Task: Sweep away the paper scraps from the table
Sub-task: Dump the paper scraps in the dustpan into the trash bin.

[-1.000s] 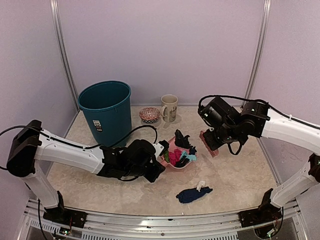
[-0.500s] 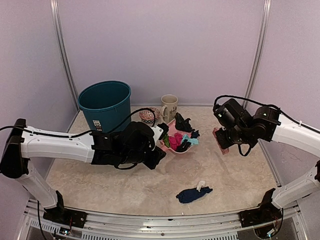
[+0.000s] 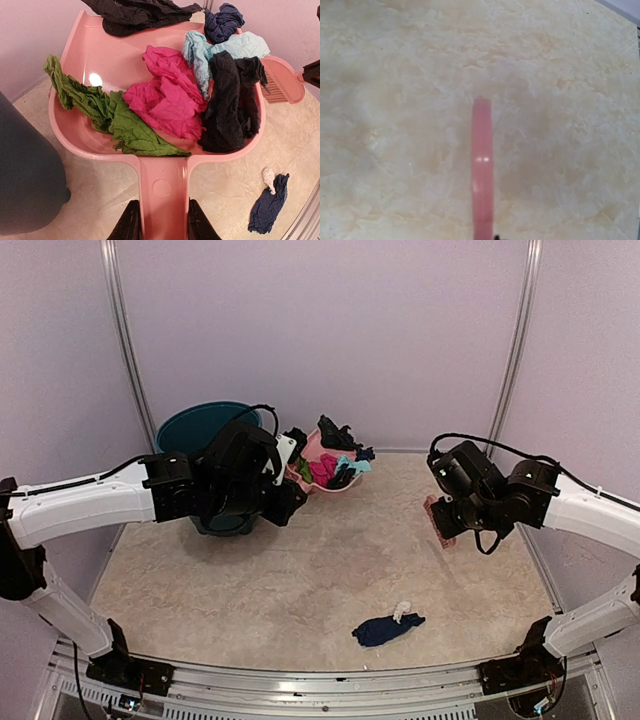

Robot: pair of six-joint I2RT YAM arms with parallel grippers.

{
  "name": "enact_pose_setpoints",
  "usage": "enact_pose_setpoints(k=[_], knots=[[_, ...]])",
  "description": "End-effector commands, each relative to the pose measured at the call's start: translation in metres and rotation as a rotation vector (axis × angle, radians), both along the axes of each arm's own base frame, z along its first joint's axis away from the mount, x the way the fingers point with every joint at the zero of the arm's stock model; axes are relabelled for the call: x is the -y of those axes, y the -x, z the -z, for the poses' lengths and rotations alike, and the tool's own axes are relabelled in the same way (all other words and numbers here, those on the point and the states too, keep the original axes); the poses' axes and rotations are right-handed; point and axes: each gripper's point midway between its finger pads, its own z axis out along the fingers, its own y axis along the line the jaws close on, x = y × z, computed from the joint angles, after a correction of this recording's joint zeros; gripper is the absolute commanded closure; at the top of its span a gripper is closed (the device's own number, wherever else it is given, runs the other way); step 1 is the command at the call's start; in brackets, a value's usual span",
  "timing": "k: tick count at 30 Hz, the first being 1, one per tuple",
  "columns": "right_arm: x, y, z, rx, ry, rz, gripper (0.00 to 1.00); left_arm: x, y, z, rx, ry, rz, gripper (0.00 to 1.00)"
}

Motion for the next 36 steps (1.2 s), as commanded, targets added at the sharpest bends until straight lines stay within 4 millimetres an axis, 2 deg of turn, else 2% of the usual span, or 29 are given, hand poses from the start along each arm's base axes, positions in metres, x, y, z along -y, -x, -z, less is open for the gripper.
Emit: enact_pose_setpoints(k=[1, 8, 13, 18, 21, 27, 31, 32, 36], knots=[[0.002, -0.003, -0.004, 0.029, -0.031, 0.002, 1.0, -0.023, -0.005, -0.038, 0.011, 0.054, -0.033, 1.0], [-0.003, -0.007, 0.002, 0.019, -0.023, -0.013, 1.0, -0.065, -0.019, -0.073, 0.007, 0.145, -0.125, 1.0], [-0.01, -0.01, 0.005, 0.007, -0.024, -0.027, 1.0, -0.103, -0.033, -0.084, -0.029, 0.247, -0.19, 1.0], [-0.014, -0.012, 0.006, 0.0, -0.026, -0.035, 1.0, -0.131, -0.042, -0.094, -0.082, 0.402, -0.2, 1.0], [-0.015, -0.012, 0.006, 0.0, -0.03, -0.034, 1.0, -0.137, -0.041, -0.096, -0.128, 0.504, -0.153, 1.0], [-0.015, -0.012, 0.01, -0.011, -0.031, -0.033, 1.0, -0.138, -0.036, -0.093, -0.23, 0.659, -0.05, 1.0], [-0.016, -0.012, 0.009, -0.013, -0.036, -0.033, 1.0, -0.15, -0.035, -0.091, -0.315, 0.799, -0.014, 1.0], [-0.016, -0.011, 0.009, -0.012, -0.037, -0.032, 1.0, -0.159, -0.038, -0.093, -0.321, 0.843, -0.016, 1.0], [-0.015, -0.011, 0.01, -0.013, -0.04, -0.03, 1.0, -0.172, -0.036, -0.103, -0.352, 0.961, 0.006, 1.0]])
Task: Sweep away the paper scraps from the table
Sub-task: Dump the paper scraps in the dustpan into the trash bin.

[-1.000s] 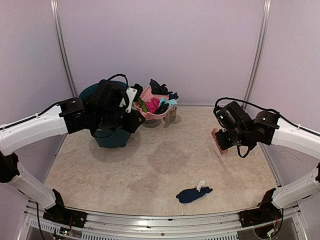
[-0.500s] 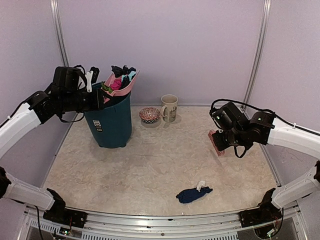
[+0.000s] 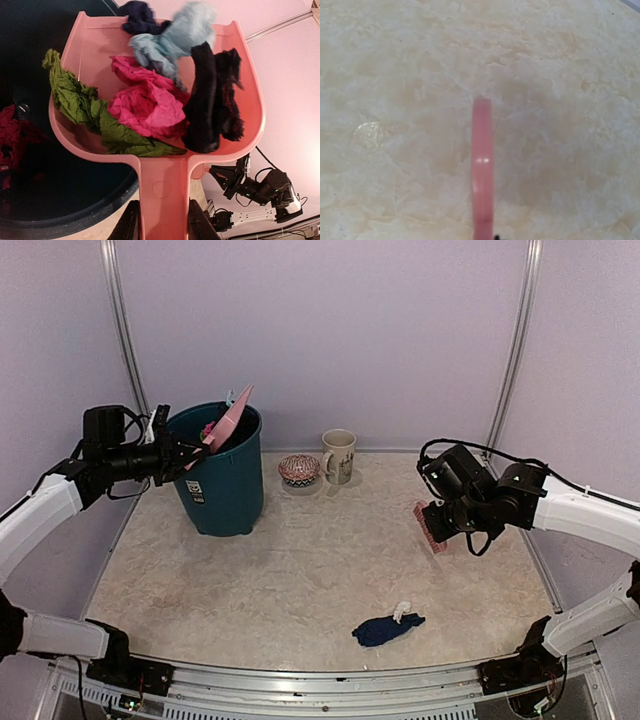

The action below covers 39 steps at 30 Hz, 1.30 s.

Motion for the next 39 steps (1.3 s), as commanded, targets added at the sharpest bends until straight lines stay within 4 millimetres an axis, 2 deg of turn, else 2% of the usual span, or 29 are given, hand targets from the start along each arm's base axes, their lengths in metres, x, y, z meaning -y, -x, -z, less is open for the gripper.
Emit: enact_pose_setpoints(k=[1, 7, 12, 19, 24, 30, 32, 34, 39], knots=[[-0.001, -0.006, -0.007, 0.021, -0.031, 0.02, 1.0, -0.001, 0.017, -0.05, 0.068, 0.221, 0.103, 1.0], [-0.002, -0.006, -0.004, 0.016, -0.037, 0.018, 1.0, -0.014, 0.022, -0.066, 0.051, 0.378, 0.128, 1.0], [-0.002, -0.006, -0.004, 0.016, -0.039, 0.017, 1.0, -0.015, 0.027, -0.078, 0.017, 0.505, 0.172, 1.0], [-0.003, -0.005, -0.005, 0.018, -0.05, 0.016, 1.0, -0.019, 0.03, -0.081, -0.03, 0.69, 0.194, 1.0], [-0.002, -0.004, -0.007, 0.02, -0.055, 0.019, 1.0, -0.021, 0.028, -0.076, -0.05, 0.737, 0.193, 1.0], [-0.002, -0.004, -0.009, 0.025, -0.064, 0.019, 1.0, -0.031, 0.023, -0.077, -0.034, 0.732, 0.173, 1.0], [-0.003, -0.004, -0.011, 0.027, -0.07, 0.017, 1.0, -0.021, 0.025, -0.077, -0.039, 0.717, 0.188, 1.0], [-0.004, -0.004, -0.014, 0.029, -0.08, 0.015, 1.0, -0.013, 0.023, -0.075, -0.04, 0.658, 0.199, 1.0], [-0.006, 0.001, -0.029, 0.052, -0.138, -0.013, 1.0, -0.024, 0.016, -0.078, 0.025, 0.497, 0.137, 1.0]])
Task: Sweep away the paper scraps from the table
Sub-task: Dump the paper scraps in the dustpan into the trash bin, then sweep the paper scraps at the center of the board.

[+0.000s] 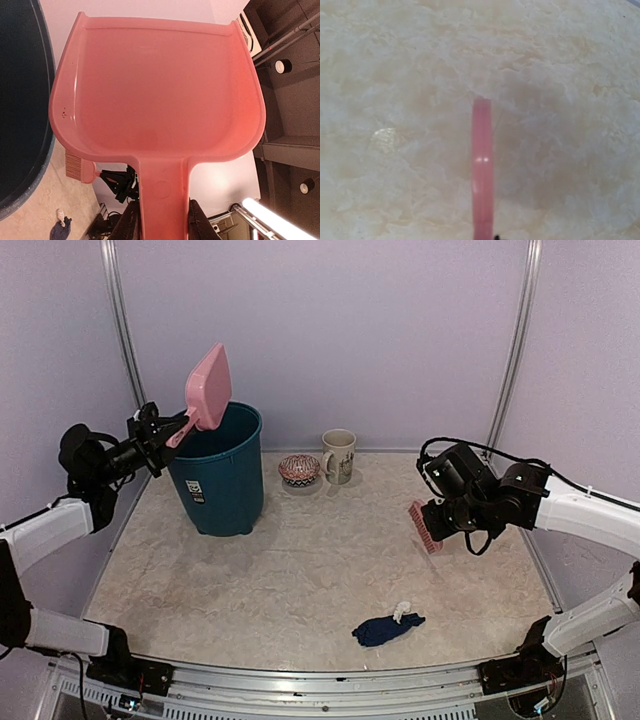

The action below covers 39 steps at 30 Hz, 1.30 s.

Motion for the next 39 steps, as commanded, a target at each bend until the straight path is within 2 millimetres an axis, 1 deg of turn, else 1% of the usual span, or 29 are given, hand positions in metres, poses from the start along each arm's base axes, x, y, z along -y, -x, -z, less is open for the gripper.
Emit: enact_pose_setpoints(k=[1, 2, 3, 7, 11, 13, 16, 19, 21, 25, 29, 30, 33, 35, 39], knots=[[-0.001, 0.002, -0.03, 0.062, -0.105, -0.015, 1.0, -0.004, 0.004, -0.021, 0.152, -0.157, -0.05, 1.0], [-0.002, 0.004, -0.034, 0.067, -0.124, -0.031, 1.0, -0.003, 0.006, -0.027, 0.178, -0.188, -0.052, 1.0], [-0.004, 0.007, -0.039, 0.076, -0.147, -0.049, 1.0, -0.003, 0.006, -0.027, 0.177, -0.228, -0.058, 1.0], [-0.016, 0.018, -0.058, 0.1, -0.248, -0.15, 1.0, 0.0, 0.013, -0.041, 0.262, -0.353, -0.078, 1.0], [-0.042, 0.039, -0.068, 0.058, -0.357, -0.32, 1.0, 0.01, 0.023, -0.046, 0.32, -0.423, -0.07, 1.0], [-0.054, 0.051, -0.067, 0.018, -0.397, -0.404, 1.0, 0.016, 0.029, -0.047, 0.358, -0.455, -0.061, 1.0], [-0.067, 0.067, -0.057, -0.059, -0.424, -0.495, 1.0, 0.026, 0.035, -0.05, 0.408, -0.526, -0.07, 1.0], [-0.073, 0.079, -0.047, -0.129, -0.437, -0.55, 1.0, 0.036, 0.041, -0.047, 0.431, -0.617, -0.077, 1.0], [-0.078, 0.09, -0.041, -0.179, -0.454, -0.593, 1.0, 0.048, 0.048, -0.045, 0.454, -0.679, -0.075, 1.0], [-0.088, 0.106, -0.032, -0.281, -0.502, -0.65, 1.0, 0.059, 0.05, -0.032, 0.464, -0.788, -0.1, 1.0], [-0.097, 0.123, -0.019, -0.404, -0.54, -0.701, 1.0, 0.067, 0.052, -0.017, 0.473, -0.91, -0.138, 1.0], [-0.099, 0.127, -0.017, -0.432, -0.554, -0.715, 1.0, 0.072, 0.055, -0.015, 0.483, -0.93, -0.133, 1.0], [-0.105, 0.148, -0.008, -0.549, -0.601, -0.783, 1.0, 0.08, 0.062, -0.007, 0.499, -0.968, -0.122, 1.0], [-0.103, 0.152, 0.005, -0.608, -0.58, -0.767, 1.0, 0.088, 0.067, -0.001, 0.509, -0.994, -0.107, 1.0], [-0.096, 0.151, 0.027, -0.661, -0.522, -0.713, 1.0, 0.104, 0.079, 0.007, 0.527, -1.014, -0.061, 1.0]])
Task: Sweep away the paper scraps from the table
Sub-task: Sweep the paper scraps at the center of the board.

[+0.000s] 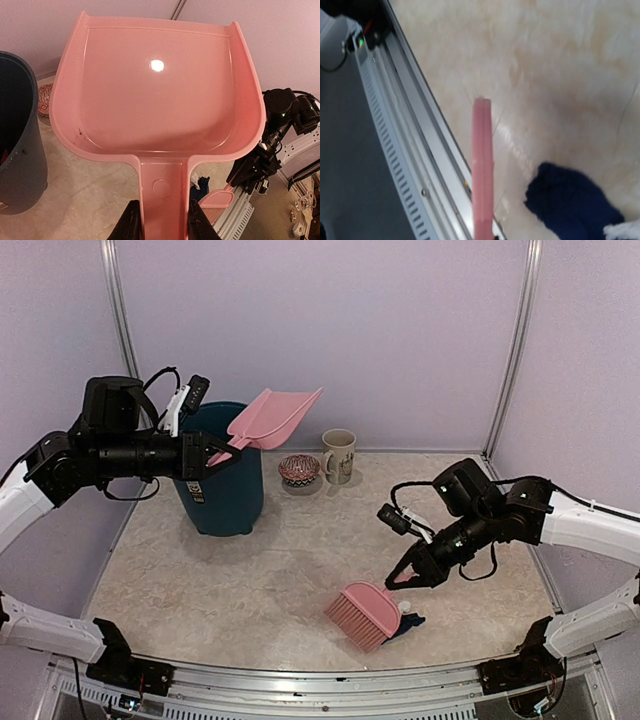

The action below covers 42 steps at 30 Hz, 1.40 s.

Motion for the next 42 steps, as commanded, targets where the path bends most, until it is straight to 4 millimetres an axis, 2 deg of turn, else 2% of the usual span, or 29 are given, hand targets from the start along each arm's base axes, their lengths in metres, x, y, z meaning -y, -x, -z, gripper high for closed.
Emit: enact_pose_setpoints(k=[1, 7, 10, 14, 21, 24, 28, 33, 38, 42], knots=[[0.007, 0.009, 0.019, -0.09, 0.058, -0.015, 1.0, 0.007, 0.003, 0.007, 0.04, -0.068, -0.012, 1.0], [0.023, -0.003, 0.058, -0.09, 0.243, 0.036, 1.0, 0.019, 0.008, 0.023, 0.006, -0.079, 0.024, 1.0], [0.03, -0.015, 0.066, -0.053, 0.32, 0.067, 1.0, 0.023, 0.011, 0.028, -0.003, -0.085, 0.039, 1.0], [0.045, -0.045, 0.069, 0.056, 0.448, 0.141, 1.0, 0.029, 0.016, 0.033, -0.01, -0.091, 0.061, 1.0], [0.057, -0.098, 0.048, 0.237, 0.521, 0.23, 1.0, 0.035, 0.015, 0.057, -0.055, -0.124, 0.051, 1.0], [0.059, -0.117, 0.035, 0.279, 0.502, 0.264, 1.0, 0.038, 0.016, 0.067, -0.066, -0.144, 0.042, 1.0], [0.058, -0.132, 0.021, 0.294, 0.461, 0.289, 1.0, 0.045, 0.021, 0.074, -0.062, -0.163, 0.043, 1.0], [0.057, -0.14, -0.003, 0.312, 0.394, 0.326, 1.0, 0.056, 0.033, 0.084, -0.056, -0.204, 0.065, 1.0], [0.078, -0.151, -0.037, 0.365, 0.343, 0.452, 1.0, 0.073, 0.05, 0.103, -0.062, -0.25, 0.133, 1.0], [0.111, -0.158, -0.049, 0.426, 0.396, 0.592, 1.0, 0.086, 0.064, 0.119, -0.067, -0.288, 0.197, 1.0]])
